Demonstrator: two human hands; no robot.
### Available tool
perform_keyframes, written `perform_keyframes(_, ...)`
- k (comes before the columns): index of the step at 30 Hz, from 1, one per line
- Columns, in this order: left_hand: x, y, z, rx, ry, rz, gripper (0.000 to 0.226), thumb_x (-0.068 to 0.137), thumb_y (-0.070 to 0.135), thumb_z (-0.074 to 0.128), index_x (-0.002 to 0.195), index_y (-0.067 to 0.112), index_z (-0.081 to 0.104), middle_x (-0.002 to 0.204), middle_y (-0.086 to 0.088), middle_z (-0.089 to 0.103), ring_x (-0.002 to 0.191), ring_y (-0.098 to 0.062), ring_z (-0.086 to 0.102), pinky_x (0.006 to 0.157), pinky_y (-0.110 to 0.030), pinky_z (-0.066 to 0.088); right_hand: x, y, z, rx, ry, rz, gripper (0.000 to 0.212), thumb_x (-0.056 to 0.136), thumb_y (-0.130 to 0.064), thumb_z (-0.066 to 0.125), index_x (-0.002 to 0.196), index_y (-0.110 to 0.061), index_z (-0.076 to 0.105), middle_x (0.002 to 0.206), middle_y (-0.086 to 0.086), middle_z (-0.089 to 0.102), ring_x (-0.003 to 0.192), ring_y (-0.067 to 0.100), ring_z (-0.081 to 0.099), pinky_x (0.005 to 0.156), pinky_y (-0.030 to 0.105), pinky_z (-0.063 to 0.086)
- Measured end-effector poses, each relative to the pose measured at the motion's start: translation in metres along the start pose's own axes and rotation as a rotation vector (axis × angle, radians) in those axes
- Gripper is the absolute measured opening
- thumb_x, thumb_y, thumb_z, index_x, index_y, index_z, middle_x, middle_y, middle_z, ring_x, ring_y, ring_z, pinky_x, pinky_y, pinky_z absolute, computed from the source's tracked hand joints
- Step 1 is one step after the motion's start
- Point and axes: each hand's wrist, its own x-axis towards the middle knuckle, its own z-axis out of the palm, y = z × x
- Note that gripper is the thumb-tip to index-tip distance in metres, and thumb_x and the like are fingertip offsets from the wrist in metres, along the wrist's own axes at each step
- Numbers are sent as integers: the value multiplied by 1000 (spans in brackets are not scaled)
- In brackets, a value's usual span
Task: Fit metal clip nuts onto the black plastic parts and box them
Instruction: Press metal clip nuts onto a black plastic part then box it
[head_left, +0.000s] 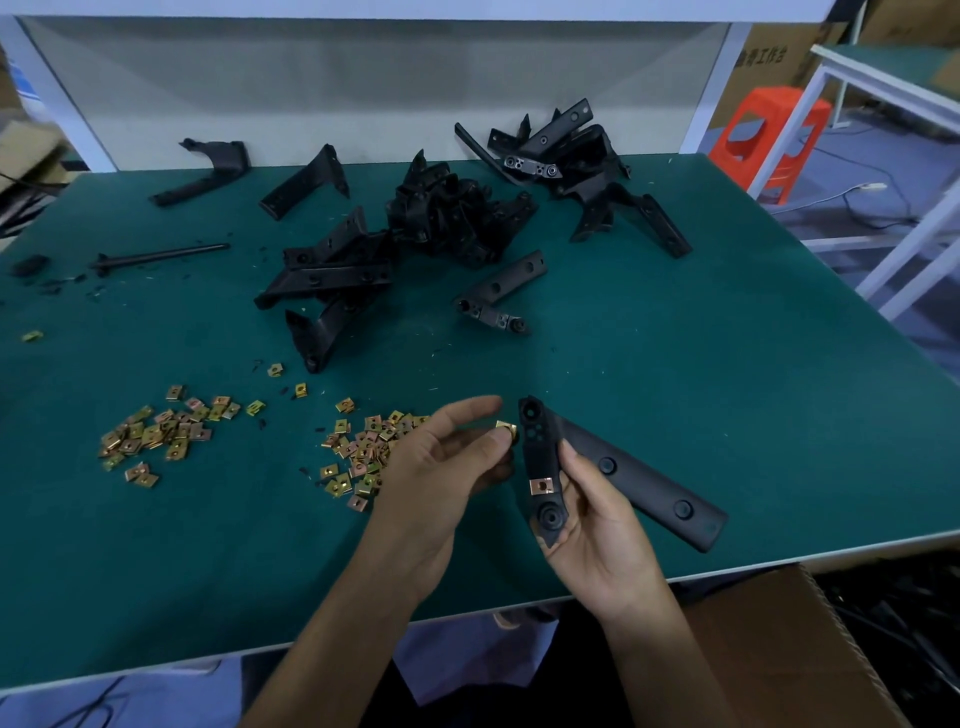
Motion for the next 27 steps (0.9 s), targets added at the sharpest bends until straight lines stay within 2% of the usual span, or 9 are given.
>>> perform_keyframes(4, 1, -2, 1, -21, 2, -19, 19, 86, -5, 68, 88, 12, 77, 90, -11, 76, 79, -18, 71, 70, -23, 58, 0, 0, 1, -31, 4, -17, 59, 61, -38, 97, 111, -11, 79, 101, 6, 77, 94, 15, 69, 84, 26, 49)
perform_keyframes(7, 1, -3, 1, -3, -4, -22, 21, 85, -3, 69, 82, 16, 79, 90, -11, 76, 80, -18, 72, 69, -23, 58, -1, 0, 1, -34, 13, -33, 33, 86, -34, 75, 111, -12, 79, 106, 6, 77, 94, 13, 73, 82, 24, 55)
perform_keyframes(10, 2, -1, 1, -8, -2, -47, 23, 85, -2, 69, 79, 17, 80, 88, -9, 76, 75, -15, 71, 66, -22, 57, -2, 1, 1, -42, 12, -41, 30, 94, -26, 56, 103, -12, 81, 89, 3, 78, 73, 8, 73, 58, 20, 57)
perform_keyframes(11, 3, -1, 1, -23, -2, -69, 23, 86, -2, 69, 78, 17, 81, 86, -9, 76, 72, -14, 69, 64, -21, 56, -2, 1, 2, -63, 17, -45, 31, 93, -27, 56, 101, -13, 82, 84, 2, 77, 67, 6, 72, 52, 18, 55)
perform_keyframes(15, 0, 1, -1, -22, -35, -159, 14, 81, 8, 72, 92, 12, 79, 87, -6, 75, 72, -10, 66, 63, -22, 51, 0, 5, 1, -210, 56, -57, 29, 84, -38, 63, 96, -19, 83, 84, 1, 77, 68, 9, 69, 57, 18, 51)
perform_keyframes(18, 1, 2, -6, -38, -75, -211, 39, 77, 16, 75, 111, -1, 72, 98, -17, 71, 86, -27, 64, 81, -41, 49, 1, 10, 2, -259, 82, -69, 26, 81, -39, 67, 87, -18, 82, 66, 1, 68, 47, 8, 58, 42, 18, 43)
perform_keyframes(20, 2, 1, -10, -79, -108, -258, 44, 81, 17, 74, 117, -7, 67, 102, -24, 66, 90, -35, 59, 85, -50, 44, 1, 14, 5, -277, 104, -92, 24, 80, -37, 70, 85, -16, 81, 61, 3, 66, 43, 9, 57, 38, 19, 42)
perform_keyframes(24, 3, -4, -15, -86, -159, -306, 42, 83, 23, 72, 113, -7, 68, 94, -26, 65, 79, -34, 61, 67, -43, 50, -2, 15, 12, -316, 196, -147, 20, 70, -37, 78, 69, -18, 80, 49, -2, 58, 38, 8, 54, 37, 21, 43)
perform_keyframes(27, 4, -10, -18, -65, -162, -314, 48, 83, 27, 72, 112, -10, 66, 94, -29, 65, 74, -34, 63, 58, -40, 53, -7, 15, 17, -330, 213, -146, 22, 71, -39, 79, 71, -17, 80, 54, 0, 61, 41, 9, 55, 39, 21, 45)
